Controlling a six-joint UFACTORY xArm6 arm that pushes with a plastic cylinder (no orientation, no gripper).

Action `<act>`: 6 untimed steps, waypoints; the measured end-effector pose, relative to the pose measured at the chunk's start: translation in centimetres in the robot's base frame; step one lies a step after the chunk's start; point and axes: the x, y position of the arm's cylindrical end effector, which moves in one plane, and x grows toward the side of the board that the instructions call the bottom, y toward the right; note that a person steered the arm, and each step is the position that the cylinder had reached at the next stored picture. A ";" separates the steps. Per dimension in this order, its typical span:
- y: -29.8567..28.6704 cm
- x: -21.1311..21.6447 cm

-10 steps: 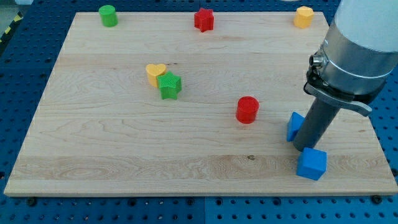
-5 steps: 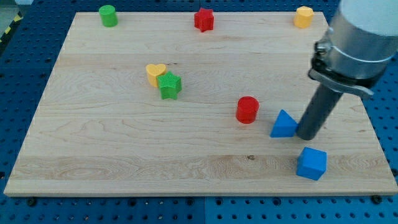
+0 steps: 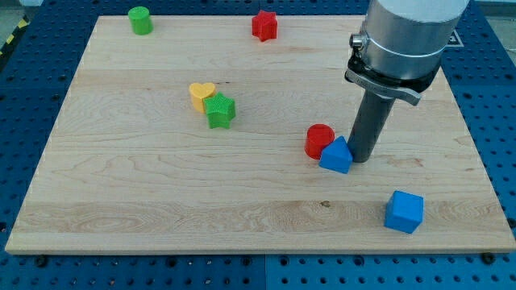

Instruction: Push the blue triangle to the left side of the yellow heart

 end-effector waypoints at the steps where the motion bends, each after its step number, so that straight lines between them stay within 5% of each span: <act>1: -0.8 1.6; 6: -11.9 0.3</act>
